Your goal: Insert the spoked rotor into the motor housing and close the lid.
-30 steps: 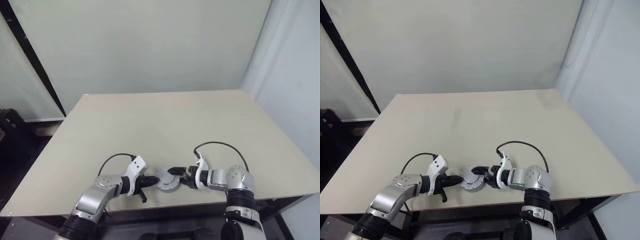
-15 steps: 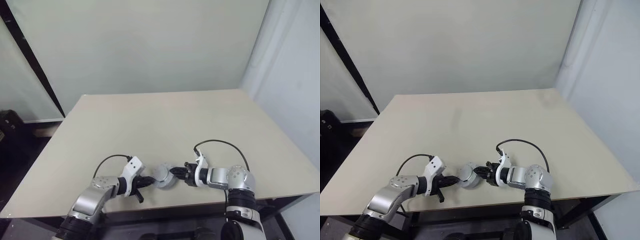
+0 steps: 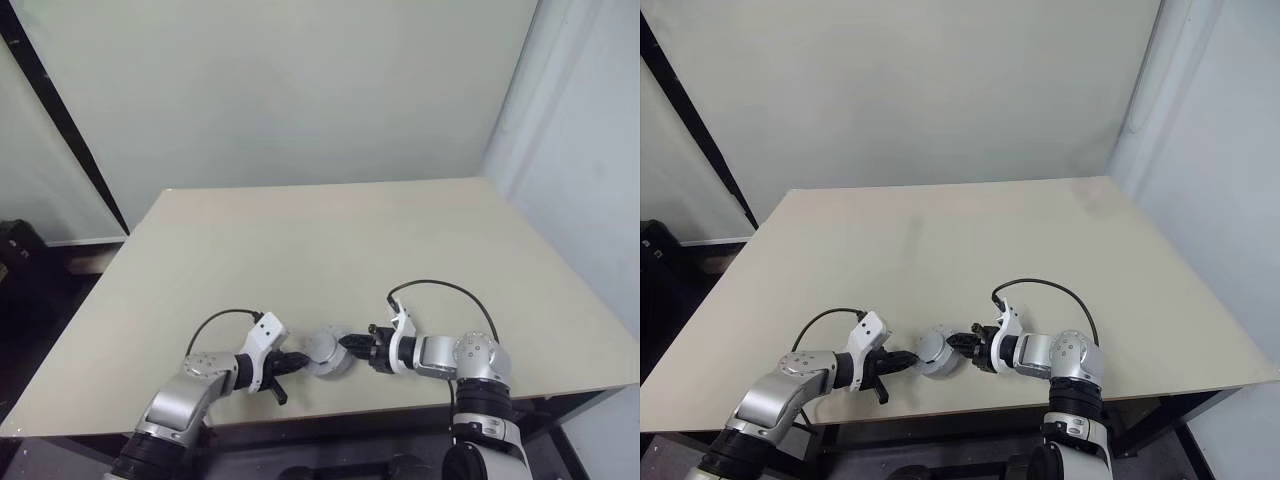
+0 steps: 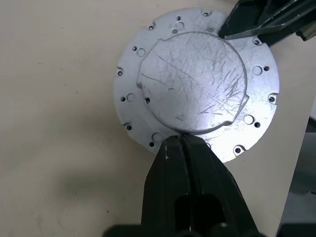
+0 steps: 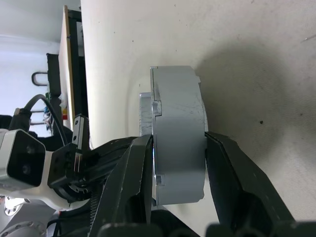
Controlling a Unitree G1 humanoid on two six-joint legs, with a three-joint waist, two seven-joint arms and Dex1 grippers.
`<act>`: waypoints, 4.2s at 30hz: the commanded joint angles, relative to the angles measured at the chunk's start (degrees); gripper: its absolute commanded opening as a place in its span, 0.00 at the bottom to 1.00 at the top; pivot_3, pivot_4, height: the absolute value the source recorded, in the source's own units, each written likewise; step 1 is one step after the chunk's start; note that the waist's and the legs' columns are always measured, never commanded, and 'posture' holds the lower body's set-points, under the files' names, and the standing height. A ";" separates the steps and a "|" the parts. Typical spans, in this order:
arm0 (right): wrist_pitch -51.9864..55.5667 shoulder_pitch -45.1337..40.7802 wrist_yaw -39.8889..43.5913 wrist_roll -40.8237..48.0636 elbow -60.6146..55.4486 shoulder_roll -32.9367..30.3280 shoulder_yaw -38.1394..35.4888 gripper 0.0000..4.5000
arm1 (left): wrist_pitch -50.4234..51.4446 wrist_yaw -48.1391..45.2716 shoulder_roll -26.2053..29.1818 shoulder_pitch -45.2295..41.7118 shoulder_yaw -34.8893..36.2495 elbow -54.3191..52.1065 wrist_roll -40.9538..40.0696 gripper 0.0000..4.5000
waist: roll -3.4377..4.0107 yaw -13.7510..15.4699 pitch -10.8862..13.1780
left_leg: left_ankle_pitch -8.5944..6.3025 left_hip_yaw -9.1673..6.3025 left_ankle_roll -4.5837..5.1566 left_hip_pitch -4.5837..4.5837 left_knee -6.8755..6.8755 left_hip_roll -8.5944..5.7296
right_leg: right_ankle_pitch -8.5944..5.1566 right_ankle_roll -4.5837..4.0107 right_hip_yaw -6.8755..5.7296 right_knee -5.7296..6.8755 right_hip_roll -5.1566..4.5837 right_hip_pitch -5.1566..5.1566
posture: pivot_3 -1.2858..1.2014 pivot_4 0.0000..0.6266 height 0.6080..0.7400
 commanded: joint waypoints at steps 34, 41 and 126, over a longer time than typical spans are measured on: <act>-2.77 2.08 -5.77 16.17 1.67 10.49 -6.88 0.29 | 27.22 20.76 -17.59 5.85 39.78 -0.11 -38.71 1.00 | -0.20 -0.39 0.11 | 0.11 -0.01 0.20 -1.04 0.17 -0.08 | 0.07 0.09 0.01 0.03 0.06 -0.71 | 0.52 0.00 1.00; -3.70 1.41 -8.29 23.04 1.65 12.40 -7.79 0.29 | 26.47 25.20 -21.59 6.63 42.40 -0.32 -44.52 1.00 | -0.23 -0.41 0.11 | 0.12 -0.02 0.20 -1.03 0.25 -0.07 | 0.03 0.02 0.00 0.06 0.08 -0.69 | 0.52 0.00 1.00; -67.63 9.73 14.20 -17.74 -14.47 -21.40 47.20 0.89 | -12.74 26.20 -7.15 -15.43 26.24 27.40 -20.09 0.45 | -0.81 0.34 0.19 | 0.18 -0.05 0.19 -1.10 0.52 -0.21 | 0.12 0.03 0.21 0.06 0.20 -0.52 | 0.52 0.00 1.00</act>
